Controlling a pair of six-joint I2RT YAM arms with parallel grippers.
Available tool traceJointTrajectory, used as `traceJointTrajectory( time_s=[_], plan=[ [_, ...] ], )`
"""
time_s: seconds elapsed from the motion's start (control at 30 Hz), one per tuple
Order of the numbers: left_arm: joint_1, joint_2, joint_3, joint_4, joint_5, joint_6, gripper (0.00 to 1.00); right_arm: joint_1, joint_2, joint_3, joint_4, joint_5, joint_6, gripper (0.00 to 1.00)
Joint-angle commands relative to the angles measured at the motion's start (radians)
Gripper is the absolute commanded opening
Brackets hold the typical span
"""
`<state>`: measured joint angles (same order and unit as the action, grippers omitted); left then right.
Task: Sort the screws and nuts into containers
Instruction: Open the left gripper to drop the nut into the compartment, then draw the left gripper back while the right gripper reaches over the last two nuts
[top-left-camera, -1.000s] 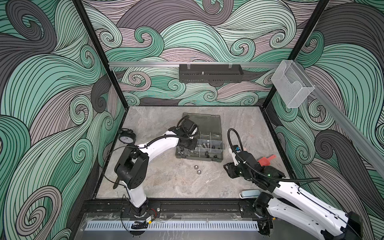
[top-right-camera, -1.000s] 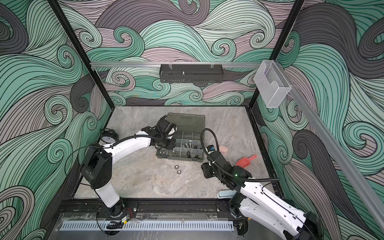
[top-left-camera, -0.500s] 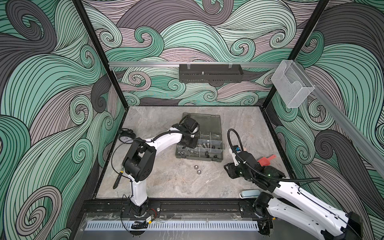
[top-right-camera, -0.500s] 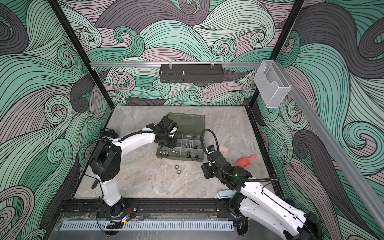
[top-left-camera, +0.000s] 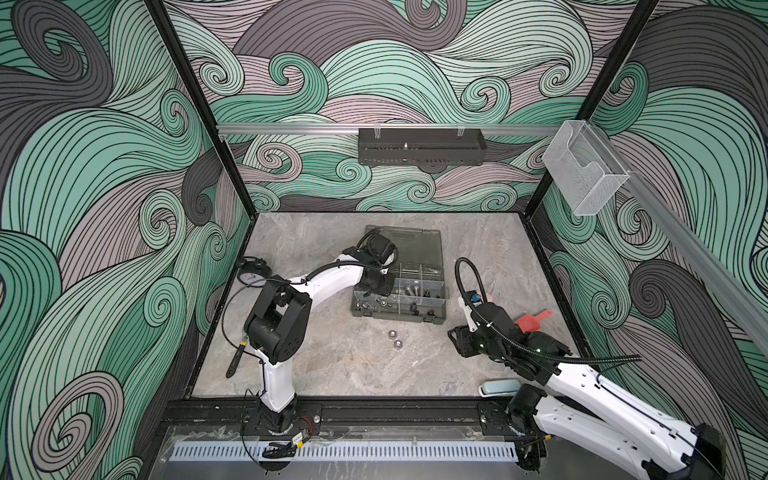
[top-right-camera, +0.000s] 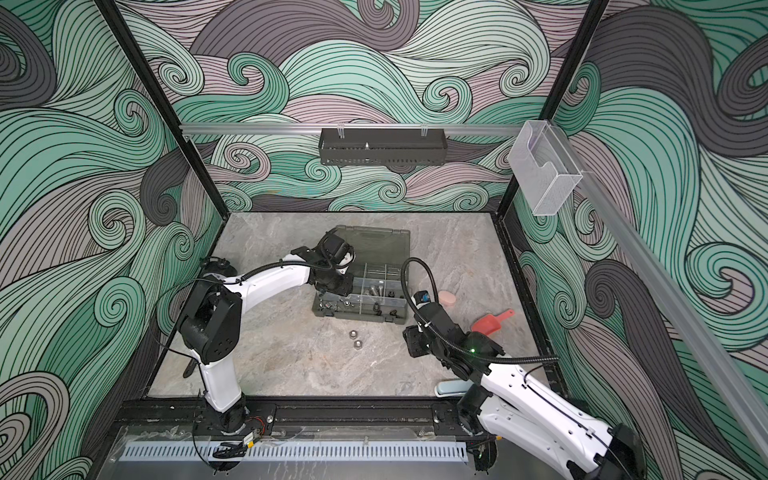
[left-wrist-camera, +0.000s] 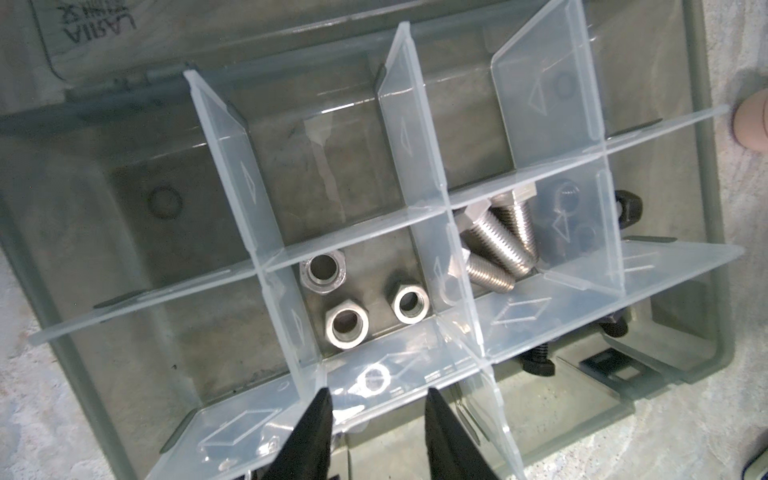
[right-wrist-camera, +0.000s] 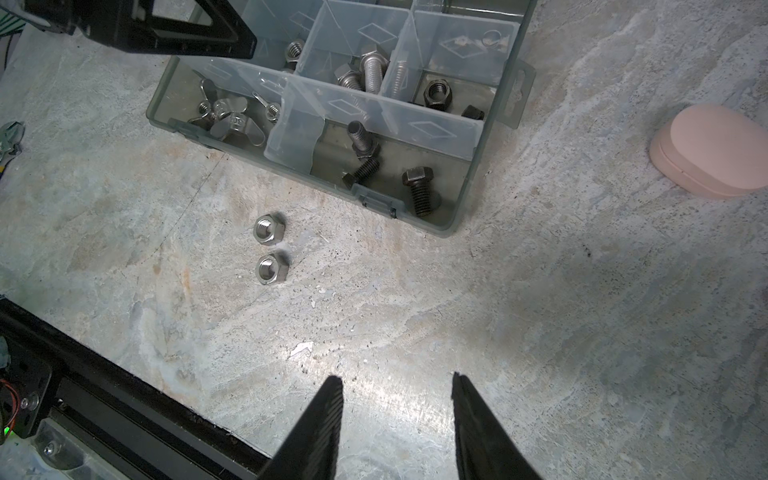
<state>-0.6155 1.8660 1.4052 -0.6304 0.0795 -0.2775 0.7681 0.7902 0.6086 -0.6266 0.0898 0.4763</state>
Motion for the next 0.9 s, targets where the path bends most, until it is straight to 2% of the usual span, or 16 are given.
traceJointTrajectory(
  time_s=[0.0,0.43,0.63,0.87],
  plan=[
    [0.008,-0.049,-0.002,-0.005,0.008,-0.012,0.41,-0.004,-0.002,-0.010,-0.009,0.002,0.008,0.45],
    [0.010,-0.151,-0.076,0.003,0.002,-0.029,0.41,0.000,0.016,-0.017,-0.005,-0.010,0.010,0.44],
    [0.014,-0.301,-0.188,0.016,-0.027,-0.062,0.41,0.028,0.071,-0.009,0.029,-0.014,0.010,0.43],
    [0.026,-0.535,-0.382,0.010,-0.070,-0.126,0.42,0.139,0.221,0.034,0.099,0.017,0.024,0.44]
  ],
)
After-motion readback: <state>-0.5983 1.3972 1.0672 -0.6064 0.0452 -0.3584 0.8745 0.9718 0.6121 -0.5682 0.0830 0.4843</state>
